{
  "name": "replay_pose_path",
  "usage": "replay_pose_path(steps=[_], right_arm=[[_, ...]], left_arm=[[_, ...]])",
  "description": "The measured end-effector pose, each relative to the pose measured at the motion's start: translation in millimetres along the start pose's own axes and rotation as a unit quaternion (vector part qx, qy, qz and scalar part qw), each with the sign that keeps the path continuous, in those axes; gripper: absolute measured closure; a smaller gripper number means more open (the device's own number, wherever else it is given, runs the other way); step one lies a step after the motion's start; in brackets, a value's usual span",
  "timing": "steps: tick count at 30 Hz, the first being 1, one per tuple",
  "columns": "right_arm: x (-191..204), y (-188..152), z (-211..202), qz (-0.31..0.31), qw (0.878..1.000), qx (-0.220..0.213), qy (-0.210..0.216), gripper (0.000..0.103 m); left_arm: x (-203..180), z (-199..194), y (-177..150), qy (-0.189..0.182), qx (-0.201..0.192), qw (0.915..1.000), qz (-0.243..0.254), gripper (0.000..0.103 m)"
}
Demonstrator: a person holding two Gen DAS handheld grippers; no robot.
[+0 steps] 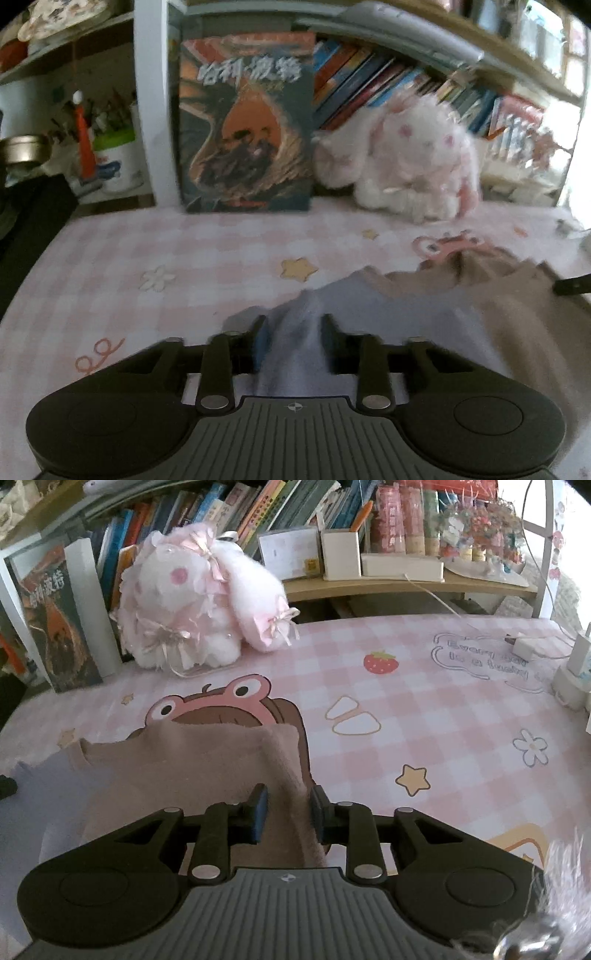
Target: Fold clothes
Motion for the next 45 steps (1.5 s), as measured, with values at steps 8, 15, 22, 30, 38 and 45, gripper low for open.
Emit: replay_pose_path(steps=[8,15,22,30,38,45], right_arm=[[-7.9,-0.7,5.6,0.033,0.999,0.004,0.015,0.089],[-7.0,0.7,8.6,0.026,1.0,0.008,0.009,0.089],[-4.8,-0.2,3.7,0.019,1.0,0.005,-0.011,0.079],[3.3,-16.2,-31.5,-0.019,0.999,-0.026,-0.001,0.054],[1.3,-43.7,-53.2,-0.071,0.997,-0.027,0.015,0.033],[-11.2,-63.9,-62.1,-0.151,0.988,-0.006,0.038,0.027]], left_arm=[[38.6,-2.0,-8.2,-0.082,-0.007,0.9887,-0.126,0.099],[42.4,16.4,-12.6,-0.07,0.002,0.9889,-0.131,0.093],[41.5,3.9,-9.4,-0.048,-0.006,0.9923,-0.114,0.076],[41.0,-51.9,-24.9,-0.028,-0.053,0.9894,-0.132,0.052],[9.0,-84.1,-61.2,0.01,-0.062,0.9895,-0.13,0.034],[-42.0,-96.6,-94.1,0.043,-0.05,0.9838,-0.167,0.028]])
Point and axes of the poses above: each gripper's, at about its wrist camera, not at the fingertips, and z roughly the way its jaws point, x to its left, y to its top, the point moved 6 cm from there along z, roughly the way its jaws point, and after that the axes turned 15 degrees about x, right-handed, at the moved point
